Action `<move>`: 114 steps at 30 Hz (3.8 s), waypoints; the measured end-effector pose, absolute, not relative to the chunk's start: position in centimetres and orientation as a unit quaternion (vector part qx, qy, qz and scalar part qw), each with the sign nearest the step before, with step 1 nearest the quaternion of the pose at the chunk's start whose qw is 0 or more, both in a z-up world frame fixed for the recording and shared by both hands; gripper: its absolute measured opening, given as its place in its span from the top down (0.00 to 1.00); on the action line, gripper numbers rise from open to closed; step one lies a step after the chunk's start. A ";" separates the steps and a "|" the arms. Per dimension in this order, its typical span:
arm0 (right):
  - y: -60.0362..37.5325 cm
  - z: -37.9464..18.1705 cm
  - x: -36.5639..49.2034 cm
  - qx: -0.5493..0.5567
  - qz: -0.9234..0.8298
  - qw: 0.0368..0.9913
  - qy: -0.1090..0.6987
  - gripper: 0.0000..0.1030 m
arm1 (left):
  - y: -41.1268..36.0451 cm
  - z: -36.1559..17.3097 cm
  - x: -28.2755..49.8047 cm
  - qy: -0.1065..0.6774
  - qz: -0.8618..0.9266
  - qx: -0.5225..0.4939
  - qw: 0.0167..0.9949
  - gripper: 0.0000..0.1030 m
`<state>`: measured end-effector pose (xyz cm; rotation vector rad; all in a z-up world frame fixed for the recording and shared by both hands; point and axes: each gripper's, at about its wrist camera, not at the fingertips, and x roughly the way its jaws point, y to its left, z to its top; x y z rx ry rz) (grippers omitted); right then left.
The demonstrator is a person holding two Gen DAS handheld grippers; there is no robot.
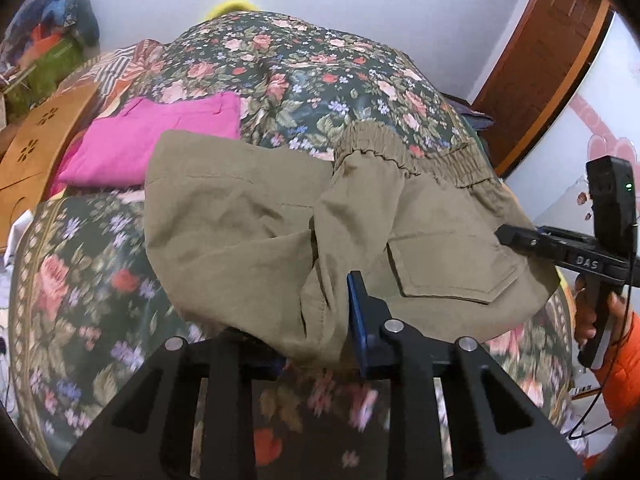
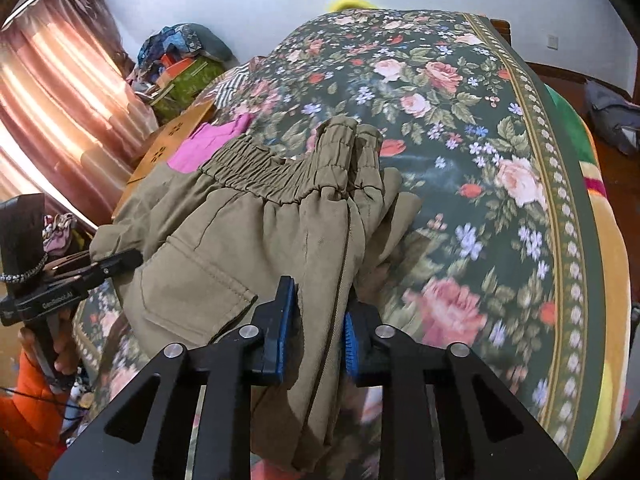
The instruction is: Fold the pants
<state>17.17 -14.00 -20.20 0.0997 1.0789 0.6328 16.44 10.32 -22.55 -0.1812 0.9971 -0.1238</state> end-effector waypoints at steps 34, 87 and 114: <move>-12.1 -19.8 17.4 0.055 0.311 0.815 0.485 0.84 | 11.3 -21.7 15.7 0.443 -0.031 -0.075 0.893 0.81; 9.7 -12.1 29.6 -0.066 0.390 0.863 0.314 0.87 | 33.6 -13.8 28.9 0.319 0.063 -0.062 0.943 0.84; 12.7 -23.8 31.7 -0.098 0.354 0.804 0.468 0.78 | 38.9 -28.8 30.2 0.468 0.070 -0.146 0.869 0.62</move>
